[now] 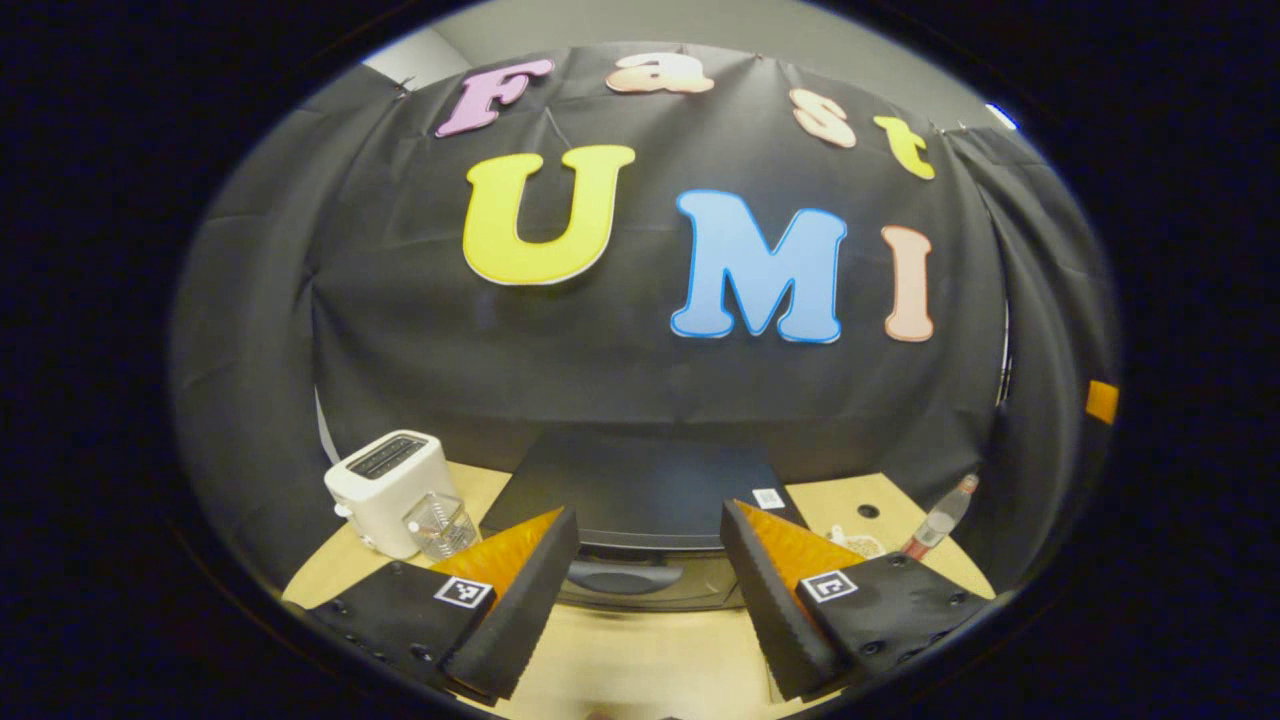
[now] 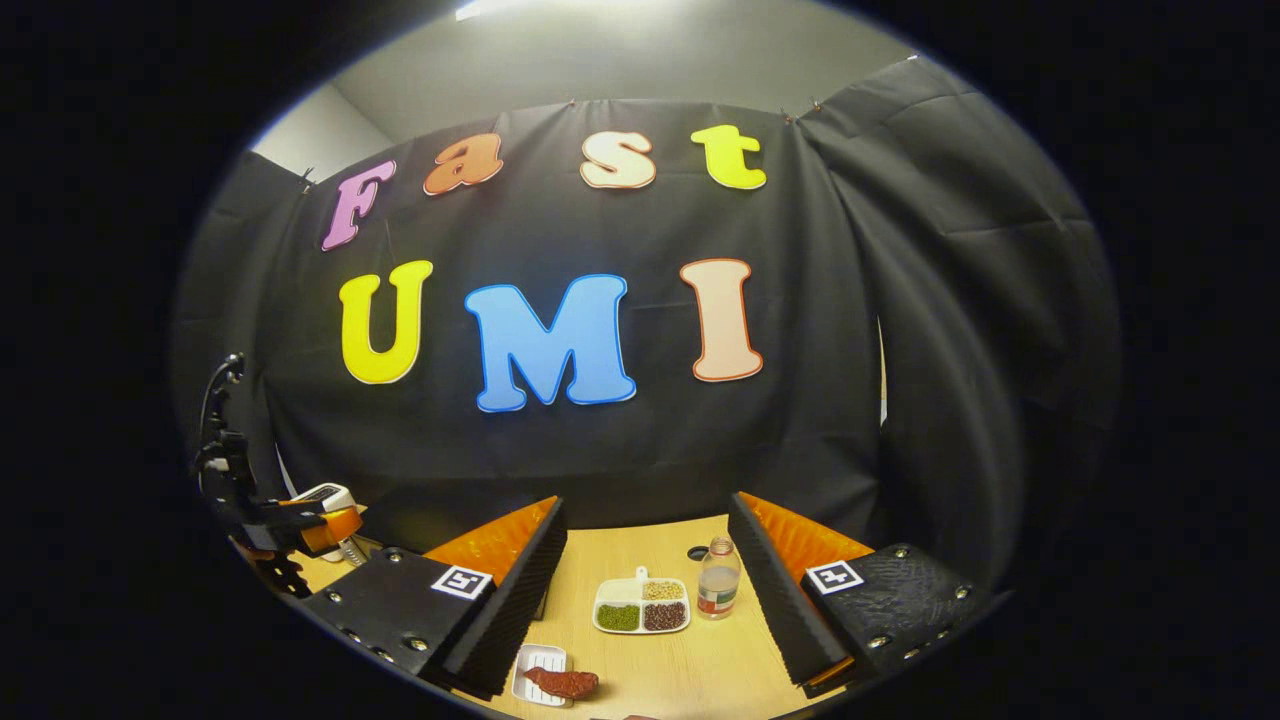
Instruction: Open the electric oven with the left hand, put the food in, and close the electric oven.
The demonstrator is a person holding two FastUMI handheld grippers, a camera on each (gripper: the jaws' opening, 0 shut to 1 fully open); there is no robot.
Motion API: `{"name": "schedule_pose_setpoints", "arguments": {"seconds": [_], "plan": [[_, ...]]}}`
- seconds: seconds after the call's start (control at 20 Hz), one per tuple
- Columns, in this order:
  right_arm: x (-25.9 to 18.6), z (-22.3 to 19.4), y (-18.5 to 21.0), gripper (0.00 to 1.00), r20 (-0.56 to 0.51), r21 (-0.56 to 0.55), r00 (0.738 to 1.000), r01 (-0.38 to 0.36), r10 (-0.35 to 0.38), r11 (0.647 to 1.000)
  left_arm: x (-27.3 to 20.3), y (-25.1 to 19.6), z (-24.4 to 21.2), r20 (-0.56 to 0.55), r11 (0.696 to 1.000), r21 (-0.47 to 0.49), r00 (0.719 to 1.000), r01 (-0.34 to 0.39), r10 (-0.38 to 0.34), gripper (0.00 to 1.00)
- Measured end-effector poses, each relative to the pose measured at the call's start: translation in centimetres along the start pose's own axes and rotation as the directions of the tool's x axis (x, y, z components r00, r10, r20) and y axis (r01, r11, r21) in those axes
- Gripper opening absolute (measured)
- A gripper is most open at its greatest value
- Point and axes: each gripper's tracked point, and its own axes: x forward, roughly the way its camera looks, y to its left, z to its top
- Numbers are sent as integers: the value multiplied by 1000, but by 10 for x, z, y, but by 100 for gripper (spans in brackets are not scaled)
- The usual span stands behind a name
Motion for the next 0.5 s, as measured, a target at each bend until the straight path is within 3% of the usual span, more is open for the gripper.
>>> {"name": "schedule_pose_setpoints", "arguments": {"seconds": [0.05,0.1,0.15,0.35,0.45,0.5], "plan": [[3,-1,-3,99,-4,-3,1000,3,-3,1000,11,1,-8,-20,1000,10,1000,-2,2,96],[3,-2,-8,99,-9,-6,1000,12,-12,1000,22,3,-20,-48,1000,14,999,-4,4,92],[5,-2,-11,99,-11,-10,1000,18,-18,1000,30,3,-28,-71,1000,16,997,-5,6,96],[11,-2,-26,99,-19,-10,999,41,-42,999,61,6,-46,-102,998,61,995,-10,16,100],[13,-3,-32,99,-22,-13,998,53,-53,999,74,10,-58,-122,997,82,992,-15,25,96],[14,-5,-35,99,-25,-14,998,59,-59,998,79,11,-63,-132,996,86,991,-17,28,100]]}}
